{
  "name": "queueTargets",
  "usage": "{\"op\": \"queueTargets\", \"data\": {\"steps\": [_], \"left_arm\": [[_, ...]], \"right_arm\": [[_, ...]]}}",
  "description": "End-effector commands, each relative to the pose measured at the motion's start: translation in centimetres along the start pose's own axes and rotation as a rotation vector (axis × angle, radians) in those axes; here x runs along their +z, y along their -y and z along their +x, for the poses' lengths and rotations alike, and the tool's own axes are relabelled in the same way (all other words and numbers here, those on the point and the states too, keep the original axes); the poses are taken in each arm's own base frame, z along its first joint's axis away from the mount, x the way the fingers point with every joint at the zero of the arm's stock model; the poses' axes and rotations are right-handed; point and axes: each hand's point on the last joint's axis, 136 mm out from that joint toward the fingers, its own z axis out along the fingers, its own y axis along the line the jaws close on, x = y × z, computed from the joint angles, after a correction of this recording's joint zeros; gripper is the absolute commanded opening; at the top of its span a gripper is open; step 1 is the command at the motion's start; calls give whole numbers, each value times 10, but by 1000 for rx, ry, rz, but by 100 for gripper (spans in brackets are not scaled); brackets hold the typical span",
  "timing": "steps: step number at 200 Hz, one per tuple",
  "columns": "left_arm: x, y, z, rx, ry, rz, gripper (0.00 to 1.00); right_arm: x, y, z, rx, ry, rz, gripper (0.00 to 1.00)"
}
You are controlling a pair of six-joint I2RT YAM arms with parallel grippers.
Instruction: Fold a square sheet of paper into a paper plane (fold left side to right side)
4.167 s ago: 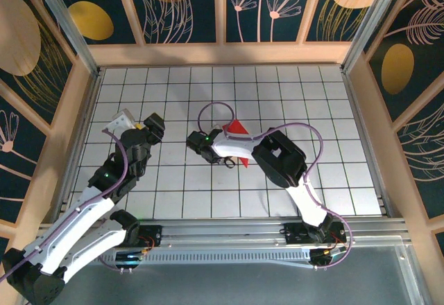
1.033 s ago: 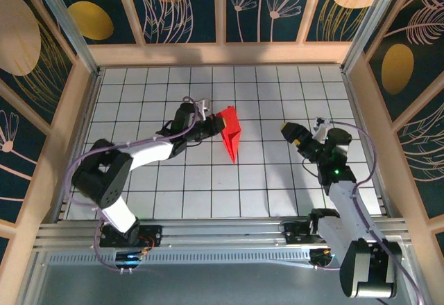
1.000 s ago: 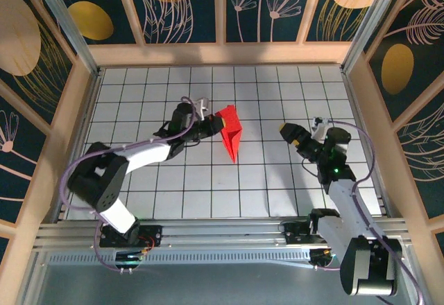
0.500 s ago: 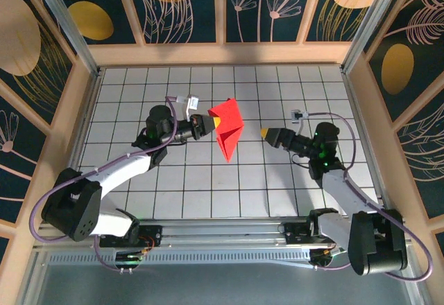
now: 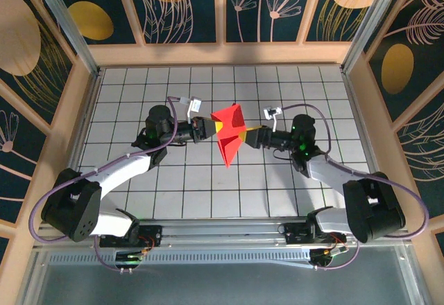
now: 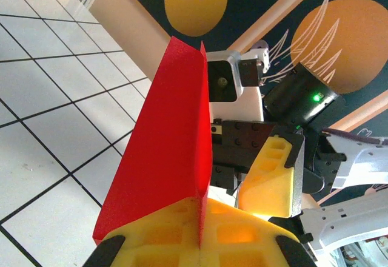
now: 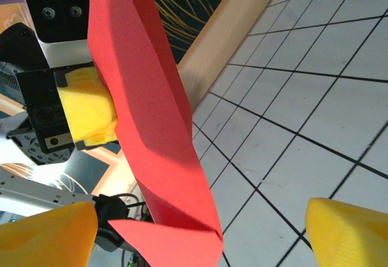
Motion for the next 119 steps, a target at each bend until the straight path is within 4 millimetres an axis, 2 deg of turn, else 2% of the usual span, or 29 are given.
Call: {"op": "queueTargets", "data": {"steps": [1,78,119], "left_arm": [[1,8,-5,55,-2,29,0],[2,-15,6,31,-38,-70,0],[2,-22,13,13,-51,-85,0]], "right_arm": [[12,-18,-6,-49,-35,-74,84],[18,-14,-11,-49,-86,-14,55],[18,-14,-19,-74,-98,24,48]]}}
